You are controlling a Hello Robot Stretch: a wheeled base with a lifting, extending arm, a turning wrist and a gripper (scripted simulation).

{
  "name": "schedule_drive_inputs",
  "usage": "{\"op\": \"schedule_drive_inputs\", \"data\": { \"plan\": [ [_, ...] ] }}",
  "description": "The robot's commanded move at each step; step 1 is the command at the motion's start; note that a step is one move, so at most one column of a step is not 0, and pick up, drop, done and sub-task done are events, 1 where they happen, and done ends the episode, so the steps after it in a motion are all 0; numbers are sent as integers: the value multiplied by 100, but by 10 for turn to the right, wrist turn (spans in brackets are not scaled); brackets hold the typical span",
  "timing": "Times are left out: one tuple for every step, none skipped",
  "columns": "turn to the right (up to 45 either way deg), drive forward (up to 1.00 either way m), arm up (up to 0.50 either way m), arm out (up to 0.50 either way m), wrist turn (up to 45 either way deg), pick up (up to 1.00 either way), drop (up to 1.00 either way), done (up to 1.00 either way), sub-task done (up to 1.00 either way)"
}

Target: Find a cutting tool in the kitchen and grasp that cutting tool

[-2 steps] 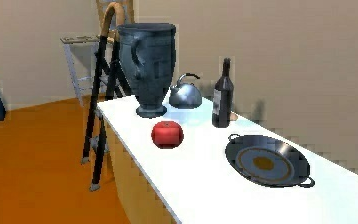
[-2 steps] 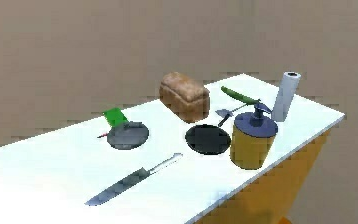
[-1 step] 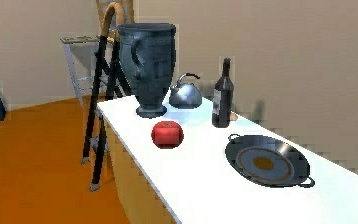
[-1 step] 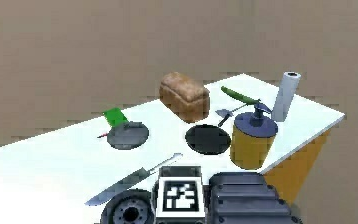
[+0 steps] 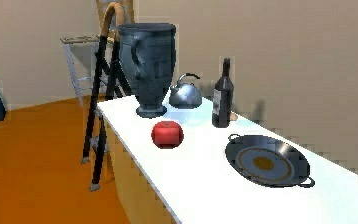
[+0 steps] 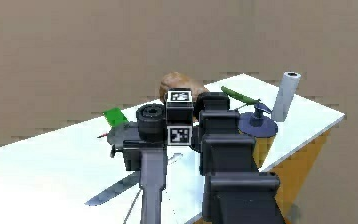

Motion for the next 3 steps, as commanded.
{"op": "schedule_drive_inputs", "data": {
  "plan": [
    [0, 0, 0, 0, 450, 0, 0, 0, 0],
    [0, 0, 0, 0, 450, 0, 0, 0, 0],
    [0, 0, 0, 0, 240, 0, 0, 0, 0]
  ]
}}
